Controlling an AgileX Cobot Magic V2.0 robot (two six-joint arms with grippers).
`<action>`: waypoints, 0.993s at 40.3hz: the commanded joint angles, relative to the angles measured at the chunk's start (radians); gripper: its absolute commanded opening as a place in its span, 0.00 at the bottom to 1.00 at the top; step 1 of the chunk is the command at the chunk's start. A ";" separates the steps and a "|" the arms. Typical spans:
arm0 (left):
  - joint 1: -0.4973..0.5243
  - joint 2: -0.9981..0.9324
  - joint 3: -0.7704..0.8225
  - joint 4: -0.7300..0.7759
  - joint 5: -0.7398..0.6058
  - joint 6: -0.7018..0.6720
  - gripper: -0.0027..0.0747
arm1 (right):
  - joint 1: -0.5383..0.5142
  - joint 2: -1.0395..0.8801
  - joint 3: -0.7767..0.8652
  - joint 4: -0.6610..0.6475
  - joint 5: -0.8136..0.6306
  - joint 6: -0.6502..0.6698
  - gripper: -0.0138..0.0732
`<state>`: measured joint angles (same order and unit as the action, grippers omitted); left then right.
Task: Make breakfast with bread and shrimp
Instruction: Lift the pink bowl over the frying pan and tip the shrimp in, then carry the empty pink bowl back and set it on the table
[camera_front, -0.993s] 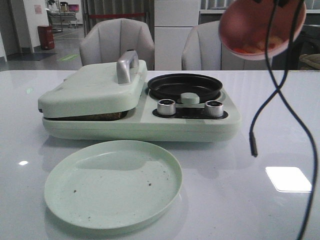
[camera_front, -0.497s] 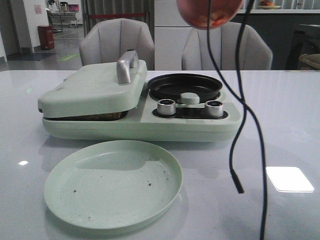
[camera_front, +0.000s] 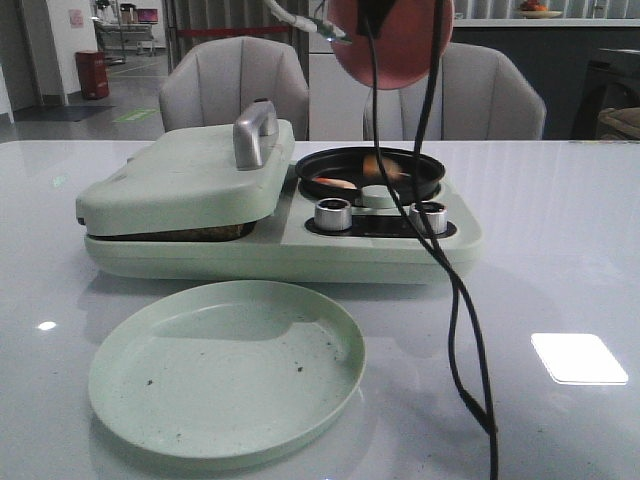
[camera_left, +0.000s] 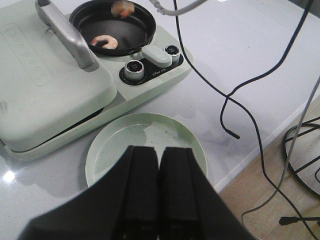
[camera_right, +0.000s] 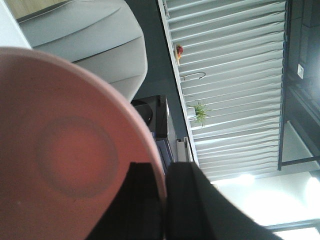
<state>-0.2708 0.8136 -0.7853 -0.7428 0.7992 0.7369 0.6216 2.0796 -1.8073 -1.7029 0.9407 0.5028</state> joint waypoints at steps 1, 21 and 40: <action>-0.006 -0.006 -0.026 -0.041 -0.050 0.000 0.16 | -0.004 -0.065 -0.037 -0.096 0.048 0.007 0.21; -0.006 -0.006 -0.026 -0.041 -0.050 0.000 0.16 | -0.056 -0.284 0.000 0.466 0.245 0.023 0.21; -0.006 -0.006 -0.026 -0.041 -0.050 0.000 0.16 | -0.627 -0.600 0.516 1.413 0.028 -0.345 0.21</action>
<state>-0.2708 0.8136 -0.7853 -0.7428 0.7992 0.7369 0.0942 1.5341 -1.3289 -0.4663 1.0530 0.2824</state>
